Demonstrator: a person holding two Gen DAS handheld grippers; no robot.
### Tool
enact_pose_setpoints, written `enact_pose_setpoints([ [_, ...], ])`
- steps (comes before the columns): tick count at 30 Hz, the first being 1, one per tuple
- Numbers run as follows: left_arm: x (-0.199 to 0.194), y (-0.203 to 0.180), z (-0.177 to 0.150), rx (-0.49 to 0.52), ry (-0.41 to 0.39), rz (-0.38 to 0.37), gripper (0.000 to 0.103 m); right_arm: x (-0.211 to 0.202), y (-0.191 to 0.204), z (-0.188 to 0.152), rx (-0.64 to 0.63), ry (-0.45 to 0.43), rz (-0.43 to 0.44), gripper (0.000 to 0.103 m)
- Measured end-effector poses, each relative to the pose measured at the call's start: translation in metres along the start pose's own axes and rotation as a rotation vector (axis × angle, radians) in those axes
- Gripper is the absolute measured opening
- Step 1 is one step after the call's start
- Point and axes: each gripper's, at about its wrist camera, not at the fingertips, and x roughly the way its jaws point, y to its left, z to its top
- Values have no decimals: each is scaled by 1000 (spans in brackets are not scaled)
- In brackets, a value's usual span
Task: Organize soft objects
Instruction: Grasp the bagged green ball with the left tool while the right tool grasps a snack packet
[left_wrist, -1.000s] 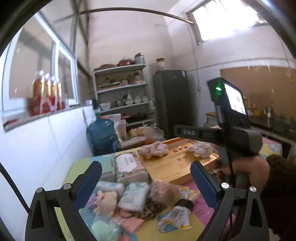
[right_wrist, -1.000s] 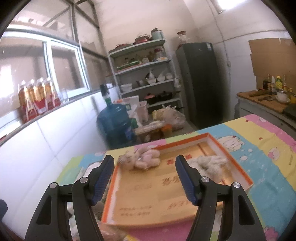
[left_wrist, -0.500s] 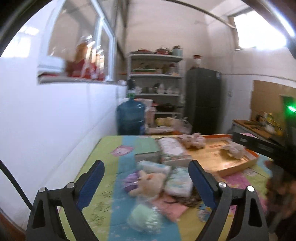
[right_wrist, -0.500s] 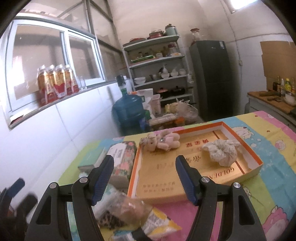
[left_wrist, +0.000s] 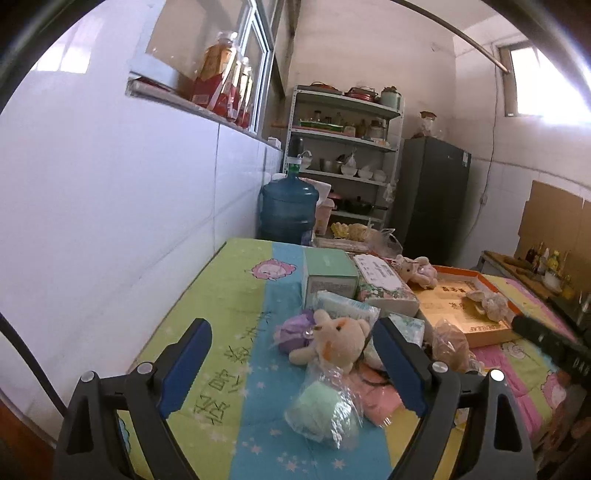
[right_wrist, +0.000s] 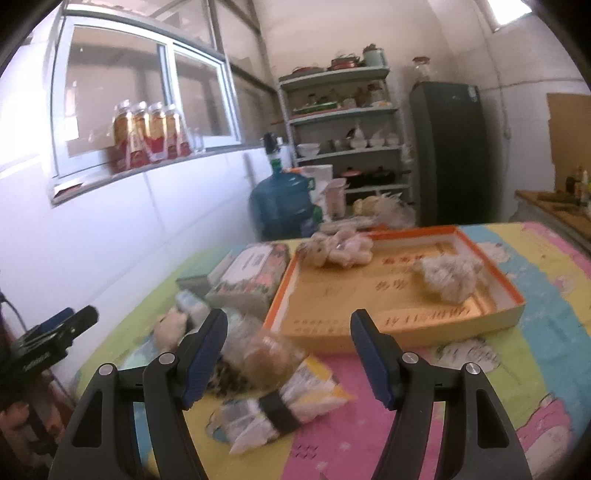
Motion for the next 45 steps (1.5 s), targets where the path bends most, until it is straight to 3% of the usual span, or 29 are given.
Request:
enact_pose_setpoints([
  [11,-19,1,-24,-23,-48,31,90,8,-2,-54,210,108,-10,75],
  [16,-17,4,-31,-13,-32,47,90,21,-4,-63,308,162,15,75],
  [22,-13,15,-40,-23,-7,51,90,36,-9,-58,418,166,-5,75],
  [27,-4,13,-45,-15,22,30,90,46,-5,-56,376,181,-39,76],
  [30,7,4,-48,-6,48,12,90,45,-1,-57,301,192,-67,63],
  [32,14,1,-50,-11,62,24,90,42,-3,-59,290,192,-49,61],
  [39,41,0,-55,-37,123,10,90,18,-11,-67,256,180,-45,60],
  [45,56,3,-60,-88,159,-12,81,4,-16,-66,231,146,-62,59],
])
